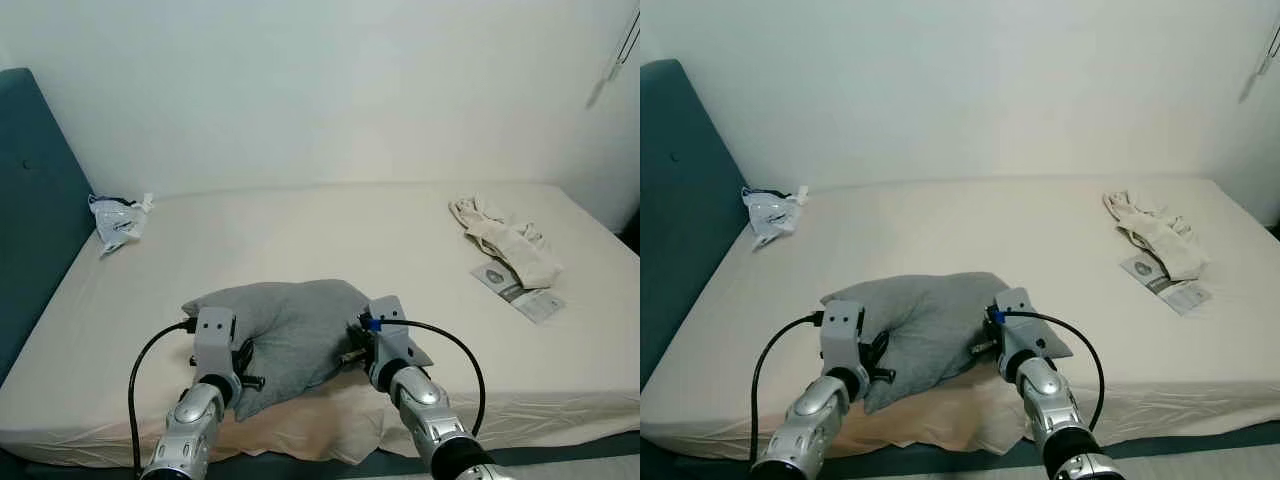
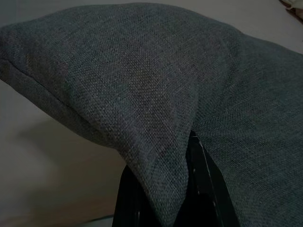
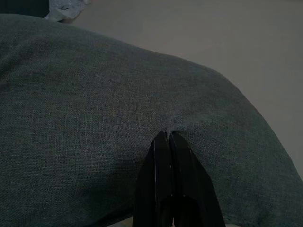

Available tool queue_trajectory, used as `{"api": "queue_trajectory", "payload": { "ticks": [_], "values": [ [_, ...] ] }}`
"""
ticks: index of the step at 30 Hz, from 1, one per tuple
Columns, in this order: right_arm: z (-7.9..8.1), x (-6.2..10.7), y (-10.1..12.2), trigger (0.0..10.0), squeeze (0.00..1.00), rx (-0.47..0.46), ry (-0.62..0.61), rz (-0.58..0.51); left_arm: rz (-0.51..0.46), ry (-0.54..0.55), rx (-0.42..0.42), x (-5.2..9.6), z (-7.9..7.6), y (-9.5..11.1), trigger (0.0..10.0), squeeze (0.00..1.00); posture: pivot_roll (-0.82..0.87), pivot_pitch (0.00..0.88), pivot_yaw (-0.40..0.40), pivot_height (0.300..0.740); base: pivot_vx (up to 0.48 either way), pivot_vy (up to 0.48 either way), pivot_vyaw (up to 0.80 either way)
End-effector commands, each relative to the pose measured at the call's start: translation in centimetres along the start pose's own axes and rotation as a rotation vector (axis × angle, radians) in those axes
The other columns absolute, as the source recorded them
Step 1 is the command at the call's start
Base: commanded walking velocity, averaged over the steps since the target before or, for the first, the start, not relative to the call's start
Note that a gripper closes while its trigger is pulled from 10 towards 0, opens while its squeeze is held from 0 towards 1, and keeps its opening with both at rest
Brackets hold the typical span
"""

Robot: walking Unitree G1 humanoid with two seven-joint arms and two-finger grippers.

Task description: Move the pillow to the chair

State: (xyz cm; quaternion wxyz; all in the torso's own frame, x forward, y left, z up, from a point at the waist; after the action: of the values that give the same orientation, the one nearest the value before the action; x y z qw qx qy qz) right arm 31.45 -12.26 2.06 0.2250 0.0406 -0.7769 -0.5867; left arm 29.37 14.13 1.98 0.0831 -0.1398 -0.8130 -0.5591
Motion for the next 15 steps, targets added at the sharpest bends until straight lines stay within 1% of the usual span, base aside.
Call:
{"api": "queue_trajectory", "payload": {
  "ticks": [1,3,6,7,8,12,15],
  "values": [
    [-0.69,-0.15,0.75,10.0,0.0,-0.004,-0.032,-0.041,-0.042,0.046,0.004,0.12,0.93,0.52,10.0,0.0,0.03,0.057,-0.02,0.74,0.0,0.0,0.0],
    [-0.68,-0.15,0.75,10.0,0.0,-0.005,-0.031,-0.042,-0.047,0.047,0.002,0.13,0.96,0.61,10.0,0.0,0.04,0.057,-0.02,0.74,0.0,0.0,0.0],
    [-0.67,-0.15,0.75,10.0,0.0,-0.007,-0.031,-0.042,-0.035,0.05,0.01,0.1,1.03,0.55,10.0,0.0,0.04,0.059,-0.019,0.74,0.0,-0.247,0.0],
    [-0.66,-0.16,0.76,10.0,0.0,-0.009,-0.03,-0.042,-0.032,0.041,-0.016,0.07,0.92,0.58,10.0,0.0,0.04,0.059,-0.018,0.74,0.0,-0.48,0.0],
    [-0.66,-0.16,0.76,10.0,0.0,-0.01,-0.03,-0.042,-0.034,0.04,-0.023,0.06,0.89,0.59,10.0,0.0,0.04,0.059,-0.018,0.74,0.0,-0.48,0.0],
    [-0.7,-0.17,0.78,10.0,0.0,-0.01,-0.03,-0.043,-0.035,0.047,-0.016,0.03,0.89,0.6,10.0,0.0,0.04,0.061,-0.017,0.74,0.0,-0.48,0.0],
    [-0.78,-0.2,0.78,10.0,0.0,-0.009,-0.029,-0.039,-0.044,0.073,0.006,-0.21,1.1,0.95,10.0,0.0,0.04,0.063,-0.018,0.74,0.0,0.0,0.0]
  ]
}}
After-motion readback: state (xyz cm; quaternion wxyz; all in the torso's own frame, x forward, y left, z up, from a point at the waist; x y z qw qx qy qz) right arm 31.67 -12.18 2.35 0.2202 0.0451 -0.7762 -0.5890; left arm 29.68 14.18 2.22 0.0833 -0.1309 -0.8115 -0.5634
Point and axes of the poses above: a point about 5 cm out from each wrist's last joint towards the gripper, its own x axis pointing back from the gripper into the wrist, its own y axis along the axis of the wrist's last joint, z = x × y, the point moved 1 cm from there along -x, pointing out of the wrist towards the gripper, and after that the axes turned 14 degrees about x, right-handed, at the moved point
